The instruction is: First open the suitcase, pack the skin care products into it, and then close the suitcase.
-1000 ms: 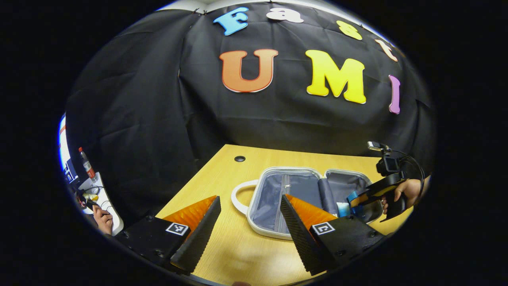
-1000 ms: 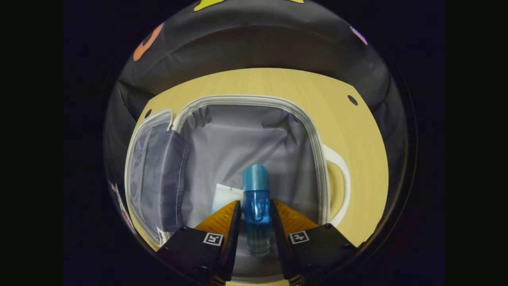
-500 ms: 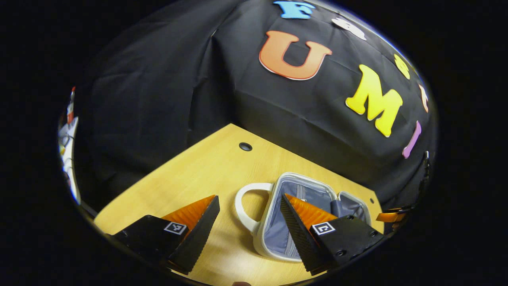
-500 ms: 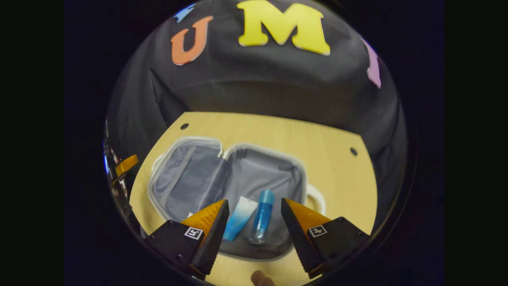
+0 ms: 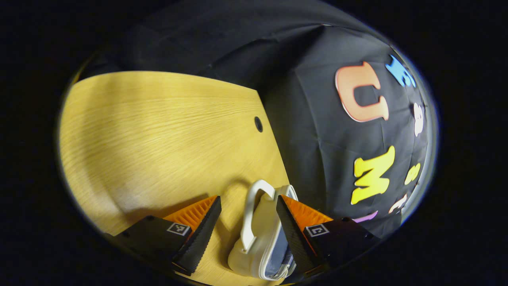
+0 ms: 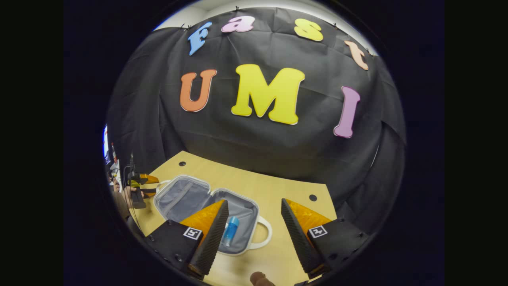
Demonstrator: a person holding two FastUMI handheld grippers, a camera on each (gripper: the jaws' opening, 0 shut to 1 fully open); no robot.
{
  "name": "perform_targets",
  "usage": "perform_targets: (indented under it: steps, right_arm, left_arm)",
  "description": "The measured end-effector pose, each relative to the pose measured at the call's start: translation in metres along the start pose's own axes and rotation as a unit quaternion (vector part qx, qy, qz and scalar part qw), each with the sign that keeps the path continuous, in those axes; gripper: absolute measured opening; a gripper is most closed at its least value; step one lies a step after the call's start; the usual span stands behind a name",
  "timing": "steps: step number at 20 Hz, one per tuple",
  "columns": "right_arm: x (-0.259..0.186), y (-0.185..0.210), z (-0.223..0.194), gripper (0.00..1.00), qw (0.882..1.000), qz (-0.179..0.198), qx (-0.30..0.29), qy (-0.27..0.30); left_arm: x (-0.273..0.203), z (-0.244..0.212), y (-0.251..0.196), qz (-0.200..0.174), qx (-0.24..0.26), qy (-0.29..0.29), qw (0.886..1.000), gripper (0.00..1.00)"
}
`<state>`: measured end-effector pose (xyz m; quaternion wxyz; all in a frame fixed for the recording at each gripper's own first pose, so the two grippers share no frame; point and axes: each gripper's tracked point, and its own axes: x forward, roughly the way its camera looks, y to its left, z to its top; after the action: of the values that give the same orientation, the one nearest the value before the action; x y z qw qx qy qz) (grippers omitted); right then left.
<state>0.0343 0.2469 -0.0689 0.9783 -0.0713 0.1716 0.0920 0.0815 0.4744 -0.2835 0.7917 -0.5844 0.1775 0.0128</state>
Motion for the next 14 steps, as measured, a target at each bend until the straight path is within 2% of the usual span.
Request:
perform_targets:
  steps: [1,3,5,6,8,9,11,14]
  right_arm:
    - [-0.009,-0.010,-0.002,0.79,1.000,-0.007,0.003,-0.002]
    - [-0.023,-0.030,-0.006,0.79,1.000,-0.026,0.011,-0.005]
    - [-0.034,-0.049,-0.013,0.79,0.999,-0.048,0.022,-0.006]
    - [-0.039,-0.058,-0.016,0.79,0.998,-0.059,0.028,-0.005]
    - [-0.047,-0.070,-0.022,0.79,0.996,-0.074,0.040,-0.007]
    - [-0.051,-0.075,-0.025,0.79,0.996,-0.079,0.043,-0.009]
    - [-0.058,-0.085,-0.029,0.79,0.995,-0.090,0.041,-0.012]
    - [-0.069,-0.101,-0.020,0.77,0.993,-0.102,0.044,-0.037]
  left_arm:
    - [0.002,-0.002,0.000,-0.007,-0.017,0.001,1.000,0.88]
    - [0.006,-0.006,0.000,-0.023,-0.034,0.009,0.999,0.79]
    - [0.011,-0.011,0.003,-0.024,-0.038,0.018,0.999,0.68]
    - [0.012,-0.011,0.003,-0.023,-0.042,0.019,0.999,0.40]
    - [0.012,-0.011,0.003,-0.023,-0.061,0.014,0.998,0.06]
    - [0.011,-0.012,-0.001,-0.033,-0.066,0.014,0.997,0.15]
    - [0.000,-0.012,-0.016,-0.062,-0.075,0.018,0.995,0.12]
    - [-0.001,-0.017,-0.020,-0.039,-0.035,0.028,0.998,0.07]
